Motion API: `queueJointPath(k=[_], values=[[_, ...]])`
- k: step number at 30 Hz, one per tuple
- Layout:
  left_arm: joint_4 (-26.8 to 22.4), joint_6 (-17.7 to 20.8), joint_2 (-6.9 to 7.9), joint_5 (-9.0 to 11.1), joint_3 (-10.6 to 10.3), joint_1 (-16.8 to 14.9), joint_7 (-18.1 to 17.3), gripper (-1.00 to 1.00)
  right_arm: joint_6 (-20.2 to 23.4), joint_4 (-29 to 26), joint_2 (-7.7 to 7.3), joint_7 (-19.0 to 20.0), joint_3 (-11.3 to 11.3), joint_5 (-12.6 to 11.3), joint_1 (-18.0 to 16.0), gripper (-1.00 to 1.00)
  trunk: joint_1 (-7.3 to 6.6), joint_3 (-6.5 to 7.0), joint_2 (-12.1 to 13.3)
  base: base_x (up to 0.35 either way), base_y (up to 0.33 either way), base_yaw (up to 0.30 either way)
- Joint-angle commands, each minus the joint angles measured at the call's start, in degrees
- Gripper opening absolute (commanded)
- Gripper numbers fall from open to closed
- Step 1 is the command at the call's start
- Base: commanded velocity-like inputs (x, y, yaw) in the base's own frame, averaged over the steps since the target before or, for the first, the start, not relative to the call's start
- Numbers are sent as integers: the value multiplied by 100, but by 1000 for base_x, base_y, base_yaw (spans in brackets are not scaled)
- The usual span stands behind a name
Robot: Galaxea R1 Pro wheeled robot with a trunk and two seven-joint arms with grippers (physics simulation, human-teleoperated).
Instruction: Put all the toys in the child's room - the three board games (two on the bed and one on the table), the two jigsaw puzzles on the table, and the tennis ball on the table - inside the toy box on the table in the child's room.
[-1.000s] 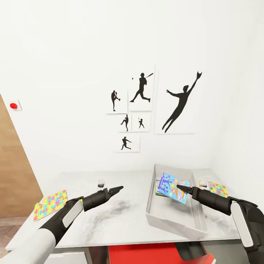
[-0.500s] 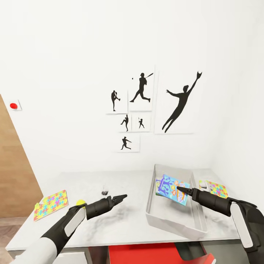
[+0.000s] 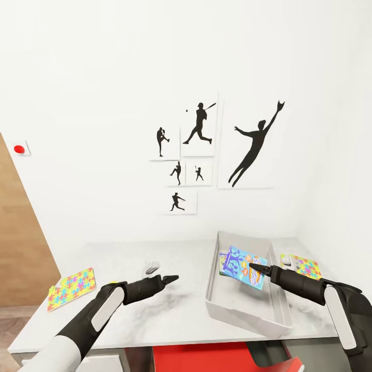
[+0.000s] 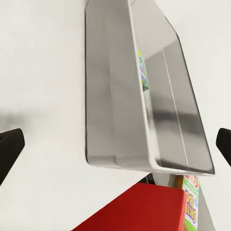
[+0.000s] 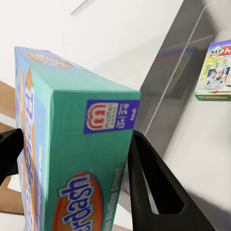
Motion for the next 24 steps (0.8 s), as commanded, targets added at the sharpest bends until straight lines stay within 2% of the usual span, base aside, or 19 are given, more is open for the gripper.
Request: queueJointPath(k=[1,3,10,24], values=[[-71,27,4,40,-11,-1,137,100,32,1,1,31,-9,4,-3,-100,2,-3,-5,0,0,0],[-174,38,4,44,-7,1,330,100,33,1,1,30,-9,5,-3,-100,2,-3,-5,0,0,0],[-300,50,3,50,-5,3,560,100,33,1,1,28,-10,6,-3,-100,2,-3,-5,0,0,0],[-354,56,3,53,43,4,657,100,33,2,1,28,-10,6,-3,-100,2,-3,-5,0,0,0]])
